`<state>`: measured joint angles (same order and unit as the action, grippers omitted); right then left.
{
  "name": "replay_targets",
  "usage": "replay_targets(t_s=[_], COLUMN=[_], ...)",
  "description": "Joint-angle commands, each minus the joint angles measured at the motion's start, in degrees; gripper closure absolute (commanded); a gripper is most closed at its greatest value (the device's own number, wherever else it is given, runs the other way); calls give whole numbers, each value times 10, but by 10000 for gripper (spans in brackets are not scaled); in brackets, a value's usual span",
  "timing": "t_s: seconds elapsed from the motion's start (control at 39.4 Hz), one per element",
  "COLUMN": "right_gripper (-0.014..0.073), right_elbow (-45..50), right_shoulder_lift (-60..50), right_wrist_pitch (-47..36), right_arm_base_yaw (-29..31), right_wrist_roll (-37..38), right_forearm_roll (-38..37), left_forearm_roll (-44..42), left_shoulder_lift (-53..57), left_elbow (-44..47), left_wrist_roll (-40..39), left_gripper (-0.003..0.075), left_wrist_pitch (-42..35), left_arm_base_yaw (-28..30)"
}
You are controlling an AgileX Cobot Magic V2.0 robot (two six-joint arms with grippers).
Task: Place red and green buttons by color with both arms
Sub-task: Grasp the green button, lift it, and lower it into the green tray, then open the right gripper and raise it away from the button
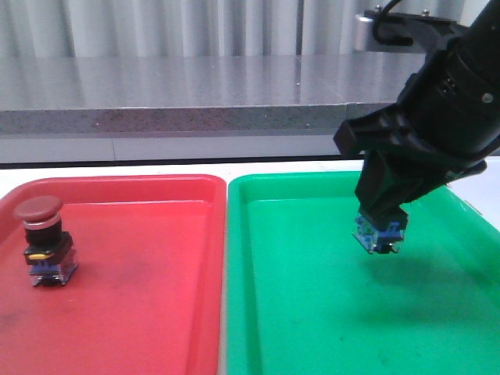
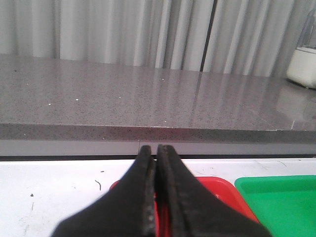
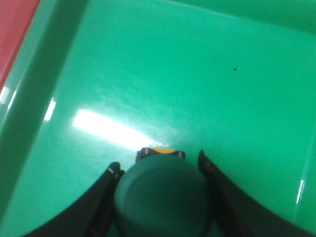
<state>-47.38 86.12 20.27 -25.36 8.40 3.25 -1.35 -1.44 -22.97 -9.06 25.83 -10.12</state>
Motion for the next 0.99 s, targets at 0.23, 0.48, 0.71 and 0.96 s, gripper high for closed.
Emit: replay_targets(t_s=[0.23, 0.48, 0.71, 0.96], right_gripper=[392, 65, 1, 351], right_elbow=[-12, -12, -12, -15], right_shoulder_lift=[26, 23, -35, -125], right_wrist_pitch=[-42, -31, -28, -22], right_arm_base_yaw=[0, 0, 0, 14], right_wrist_roll=[-6, -6, -6, -6], right_forearm_roll=[-17, -17, -17, -19], left_forearm_roll=[0, 0, 0, 0], left_shoulder_lift=[-8, -8, -8, -8], left_elbow=[-14, -14, -14, -14], left_wrist_roll=[-6, -6, -6, -6], left_gripper=[740, 740, 740, 740], left_wrist_pitch=[-45, -45, -45, -45], left_arm_base_yaw=[0, 0, 0, 0])
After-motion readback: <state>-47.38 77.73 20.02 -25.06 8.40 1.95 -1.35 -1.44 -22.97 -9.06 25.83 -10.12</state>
